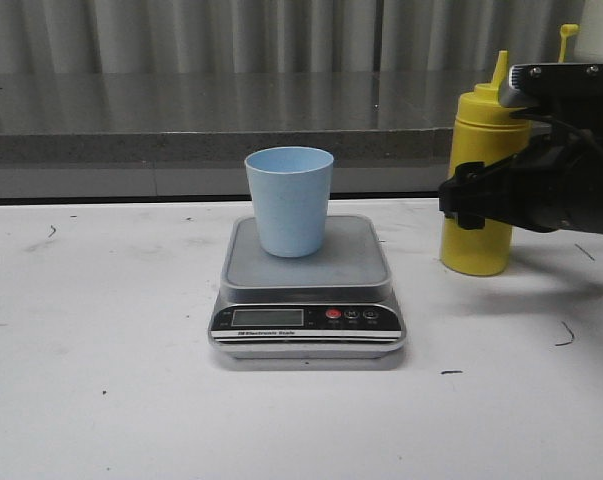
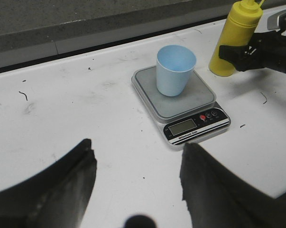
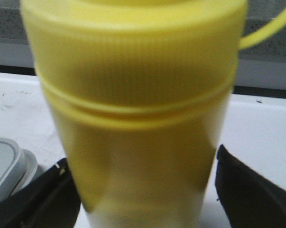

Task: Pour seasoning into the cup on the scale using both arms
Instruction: 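Lift the yellow bottle and tilt its nozzle down toward the cup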

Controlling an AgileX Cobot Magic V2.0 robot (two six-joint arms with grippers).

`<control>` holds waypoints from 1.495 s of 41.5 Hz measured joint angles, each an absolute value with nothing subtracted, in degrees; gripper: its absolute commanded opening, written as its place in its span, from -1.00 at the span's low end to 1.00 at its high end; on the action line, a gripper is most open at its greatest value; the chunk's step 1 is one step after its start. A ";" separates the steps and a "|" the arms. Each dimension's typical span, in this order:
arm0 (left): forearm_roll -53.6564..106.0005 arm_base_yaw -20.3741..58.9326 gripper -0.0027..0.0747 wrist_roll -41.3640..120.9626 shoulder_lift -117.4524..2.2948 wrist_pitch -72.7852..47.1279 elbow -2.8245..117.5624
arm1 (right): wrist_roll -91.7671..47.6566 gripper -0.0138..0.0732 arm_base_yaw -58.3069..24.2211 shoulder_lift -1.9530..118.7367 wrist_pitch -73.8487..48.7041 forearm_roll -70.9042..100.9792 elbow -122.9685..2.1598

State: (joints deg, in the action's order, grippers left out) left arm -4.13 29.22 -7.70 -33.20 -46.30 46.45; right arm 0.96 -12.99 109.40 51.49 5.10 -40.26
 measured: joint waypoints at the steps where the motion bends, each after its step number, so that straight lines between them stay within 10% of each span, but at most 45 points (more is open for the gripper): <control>1: -4.13 29.22 0.07 -7.70 -33.20 -46.30 46.45 | 0.96 0.70 -12.99 110.01 51.49 5.10 -40.91; 14: -4.13 29.22 0.07 -7.70 -33.20 -46.30 46.45 | 0.96 0.64 -12.99 116.01 51.34 5.10 -48.69; 24: -4.13 29.22 0.07 -7.70 -33.20 -46.30 46.45 | 0.96 -0.10 -12.99 116.92 48.61 4.99 -49.79; 62: -4.13 29.22 0.07 -7.70 -33.20 -46.30 46.45 | -39.47 -0.09 -16.71 91.05 -18.80 -8.82 -63.75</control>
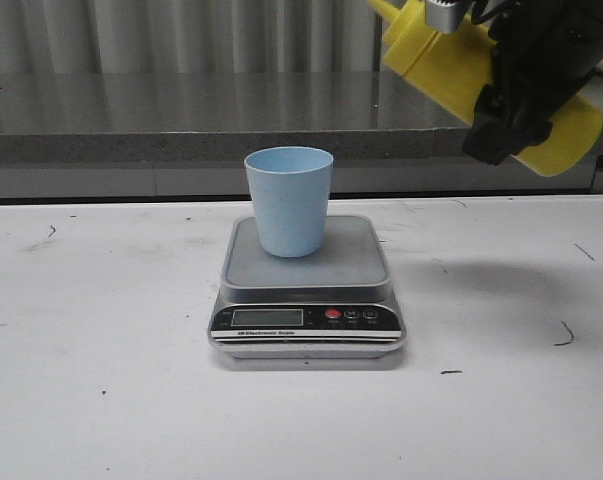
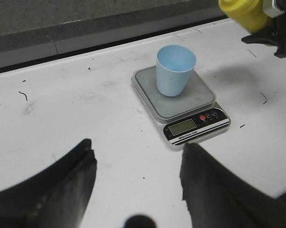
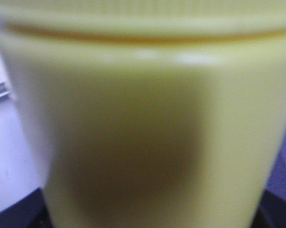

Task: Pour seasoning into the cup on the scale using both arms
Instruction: 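Lift the yellow bottle and tilt its nozzle down toward the cup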

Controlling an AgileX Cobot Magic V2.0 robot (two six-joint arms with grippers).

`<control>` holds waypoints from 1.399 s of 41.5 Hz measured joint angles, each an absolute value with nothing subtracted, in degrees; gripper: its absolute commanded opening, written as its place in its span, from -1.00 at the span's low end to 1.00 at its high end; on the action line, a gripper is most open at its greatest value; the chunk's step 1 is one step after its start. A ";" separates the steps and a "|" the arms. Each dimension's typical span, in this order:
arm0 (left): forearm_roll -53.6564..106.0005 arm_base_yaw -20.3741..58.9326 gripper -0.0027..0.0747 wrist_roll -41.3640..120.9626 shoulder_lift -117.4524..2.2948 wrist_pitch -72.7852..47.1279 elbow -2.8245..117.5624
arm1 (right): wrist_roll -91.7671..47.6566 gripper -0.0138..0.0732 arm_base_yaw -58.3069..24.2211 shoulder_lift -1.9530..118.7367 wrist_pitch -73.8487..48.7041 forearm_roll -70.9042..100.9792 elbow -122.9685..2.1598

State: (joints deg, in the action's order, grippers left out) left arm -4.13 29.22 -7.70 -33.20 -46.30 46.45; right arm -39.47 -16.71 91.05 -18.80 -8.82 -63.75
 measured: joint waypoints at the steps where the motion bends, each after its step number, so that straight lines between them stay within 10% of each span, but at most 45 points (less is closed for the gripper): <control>1: -4.13 29.22 0.07 -7.70 -33.20 -46.30 46.45 | -39.61 -0.09 -17.12 91.17 -19.57 -9.89 -64.08; 58: -4.13 29.22 0.07 -7.70 -33.20 -46.30 46.45 | -22.34 -0.09 -32.19 98.00 -40.11 -75.79 -72.58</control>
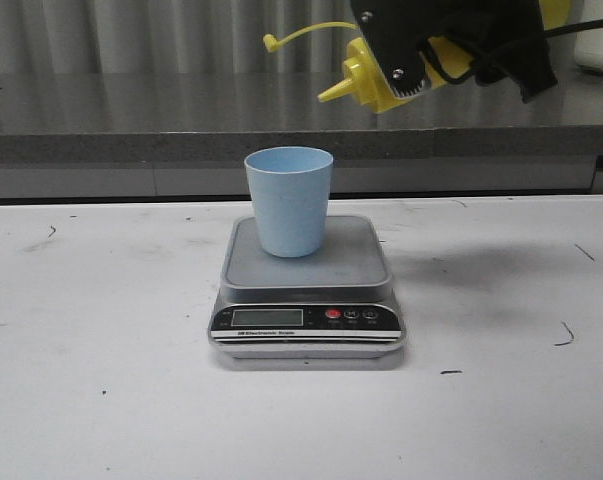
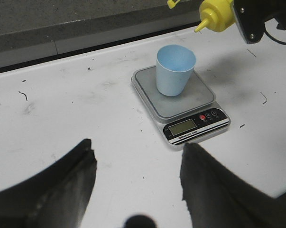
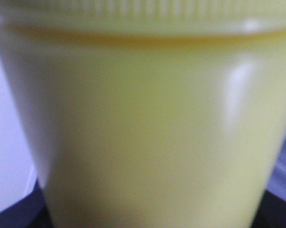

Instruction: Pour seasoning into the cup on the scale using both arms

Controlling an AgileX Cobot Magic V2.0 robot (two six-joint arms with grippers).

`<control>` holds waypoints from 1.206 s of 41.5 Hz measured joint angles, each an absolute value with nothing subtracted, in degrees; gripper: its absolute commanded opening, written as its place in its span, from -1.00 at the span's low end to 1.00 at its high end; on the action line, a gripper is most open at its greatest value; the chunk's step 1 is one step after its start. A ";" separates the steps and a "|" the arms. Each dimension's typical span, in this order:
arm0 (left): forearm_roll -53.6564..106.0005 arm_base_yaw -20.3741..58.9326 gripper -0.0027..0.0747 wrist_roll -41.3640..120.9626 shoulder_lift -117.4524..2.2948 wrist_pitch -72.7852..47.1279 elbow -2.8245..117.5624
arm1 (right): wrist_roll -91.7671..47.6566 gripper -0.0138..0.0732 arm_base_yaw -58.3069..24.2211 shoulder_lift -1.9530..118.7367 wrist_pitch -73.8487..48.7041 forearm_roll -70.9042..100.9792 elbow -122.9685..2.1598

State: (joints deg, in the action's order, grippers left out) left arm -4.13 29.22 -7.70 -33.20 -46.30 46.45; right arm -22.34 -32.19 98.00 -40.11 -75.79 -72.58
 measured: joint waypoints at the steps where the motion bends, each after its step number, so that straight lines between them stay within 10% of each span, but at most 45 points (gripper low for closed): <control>1: -4.13 29.22 0.07 -7.70 -33.20 -46.30 46.45 | -22.05 -0.09 -32.19 98.00 -40.10 -76.48 -72.58; 29: -4.13 29.22 0.07 -7.70 -33.20 -46.30 46.45 | -18.19 -0.09 -32.19 98.00 -38.64 -78.75 -72.58; 50: -4.13 29.22 0.07 -7.70 -33.20 -46.30 46.45 | 10.95 -0.09 -28.49 98.00 -32.87 -65.14 -72.58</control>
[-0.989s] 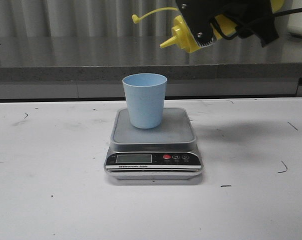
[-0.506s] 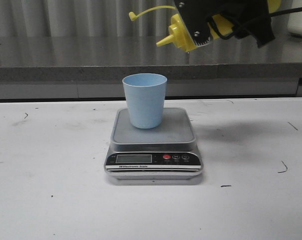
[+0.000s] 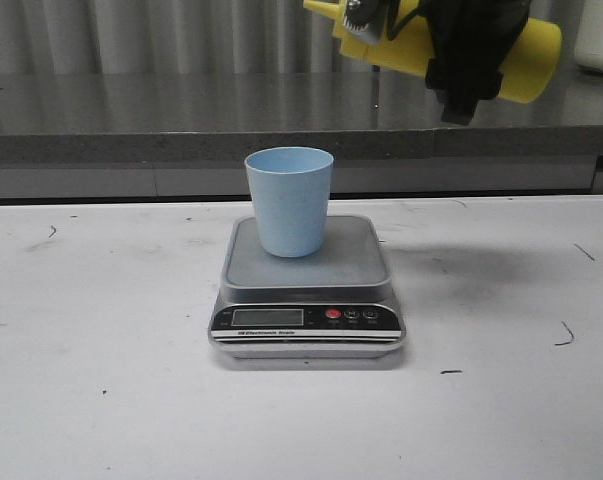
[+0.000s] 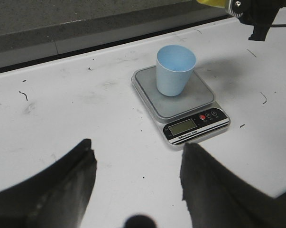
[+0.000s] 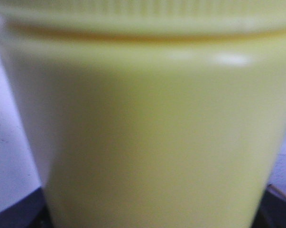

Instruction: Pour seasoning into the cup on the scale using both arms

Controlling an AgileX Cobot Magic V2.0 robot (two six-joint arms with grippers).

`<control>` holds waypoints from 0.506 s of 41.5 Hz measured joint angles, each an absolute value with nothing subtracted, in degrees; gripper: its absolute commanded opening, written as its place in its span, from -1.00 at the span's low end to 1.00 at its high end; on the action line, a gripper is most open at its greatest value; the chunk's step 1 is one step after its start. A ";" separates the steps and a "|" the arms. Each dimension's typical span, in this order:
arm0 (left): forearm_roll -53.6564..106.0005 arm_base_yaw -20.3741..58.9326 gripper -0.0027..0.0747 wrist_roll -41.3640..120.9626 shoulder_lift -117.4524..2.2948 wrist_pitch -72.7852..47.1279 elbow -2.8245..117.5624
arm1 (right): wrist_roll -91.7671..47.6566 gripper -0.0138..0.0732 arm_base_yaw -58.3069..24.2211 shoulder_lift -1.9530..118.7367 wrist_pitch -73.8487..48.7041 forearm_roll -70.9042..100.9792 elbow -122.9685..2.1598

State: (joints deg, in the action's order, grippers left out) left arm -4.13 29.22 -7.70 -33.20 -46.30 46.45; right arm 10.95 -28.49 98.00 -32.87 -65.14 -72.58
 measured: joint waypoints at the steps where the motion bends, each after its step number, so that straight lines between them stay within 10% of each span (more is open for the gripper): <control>1: -4.13 29.22 0.07 -7.70 -33.20 -46.30 46.45 | 10.99 -0.09 -27.88 98.00 -32.53 -63.86 -72.58; 21: -4.13 29.22 0.07 -7.70 -33.20 -46.30 46.45 | 11.66 -0.09 -7.59 87.98 -2.53 -28.72 -52.95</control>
